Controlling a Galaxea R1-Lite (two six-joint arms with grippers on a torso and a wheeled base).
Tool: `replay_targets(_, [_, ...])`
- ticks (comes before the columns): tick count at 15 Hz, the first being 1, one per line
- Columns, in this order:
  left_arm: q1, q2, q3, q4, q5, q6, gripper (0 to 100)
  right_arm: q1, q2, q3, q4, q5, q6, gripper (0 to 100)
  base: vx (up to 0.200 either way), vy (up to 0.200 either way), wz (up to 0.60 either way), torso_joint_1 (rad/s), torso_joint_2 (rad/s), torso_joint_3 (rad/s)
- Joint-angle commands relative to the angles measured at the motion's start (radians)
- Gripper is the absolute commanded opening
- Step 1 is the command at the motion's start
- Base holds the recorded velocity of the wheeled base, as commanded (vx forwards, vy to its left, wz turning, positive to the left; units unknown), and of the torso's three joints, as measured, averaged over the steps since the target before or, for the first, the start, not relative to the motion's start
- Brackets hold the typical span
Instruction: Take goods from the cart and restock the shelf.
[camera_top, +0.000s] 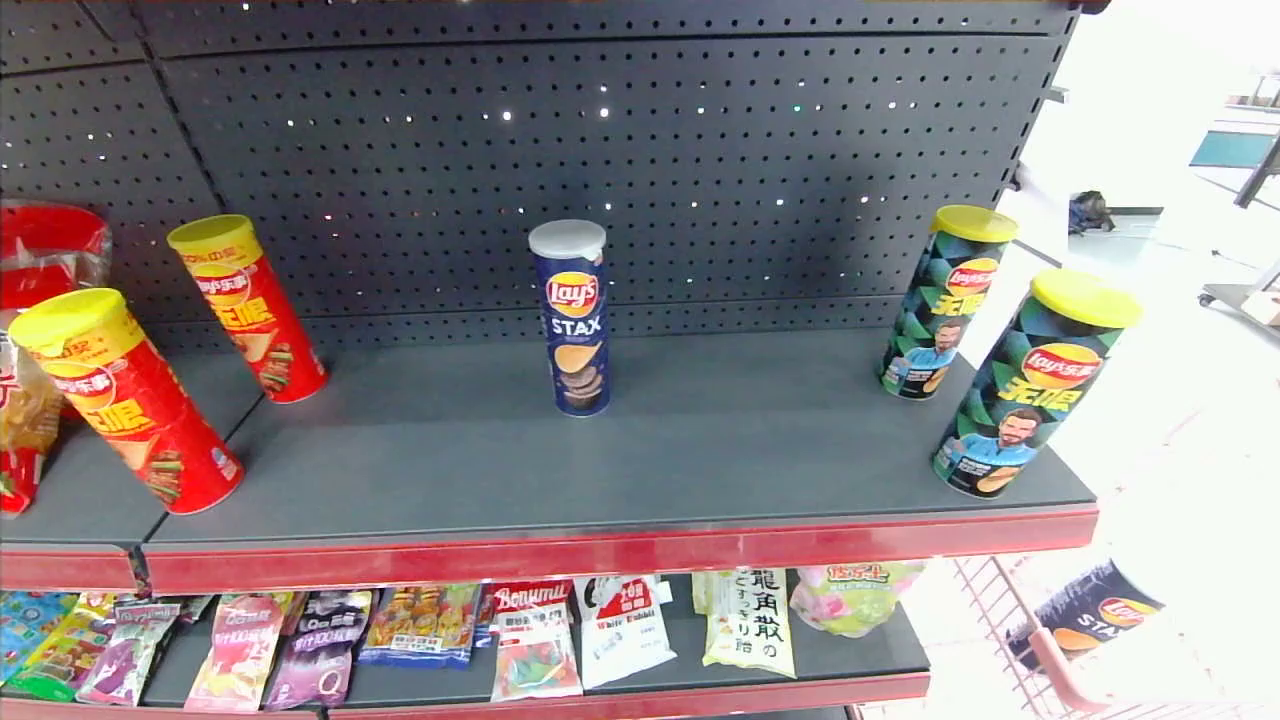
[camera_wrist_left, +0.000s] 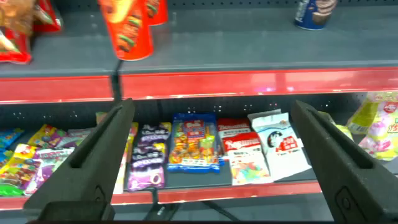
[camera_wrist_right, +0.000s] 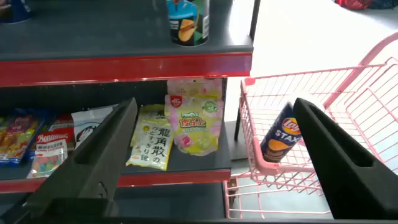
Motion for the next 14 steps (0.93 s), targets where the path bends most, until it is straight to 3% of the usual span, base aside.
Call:
replay_targets(1, [0.000, 0.001, 0.000, 0.000, 0.000, -0.001, 100, 0.000, 0.000, 0.000, -0.001, 0.000, 0.000, 100, 0.000, -0.200, 0.00, 0.007, 0.00, -0.002])
replay_targets(9, [0.000, 0.001, 0.000, 0.000, 0.004, -0.001, 100, 0.000, 0.000, 0.000, -0.001, 0.000, 0.001, 100, 0.000, -0.200, 0.00, 0.004, 0.00, 0.002])
replay_targets(12, [0.000, 0.001, 0.000, 0.000, 0.004, -0.001, 100, 0.000, 0.000, 0.000, -0.001, 0.000, 0.001, 100, 0.000, 0.000, 0.00, 0.000, 0.00, 0.000])
replay_targets(14, [0.000, 0.001, 0.000, 0.000, 0.004, -0.001, 100, 0.000, 0.000, 0.000, -0.001, 0.000, 0.000, 100, 0.000, 0.000, -0.60, 0.005, 0.00, 0.002])
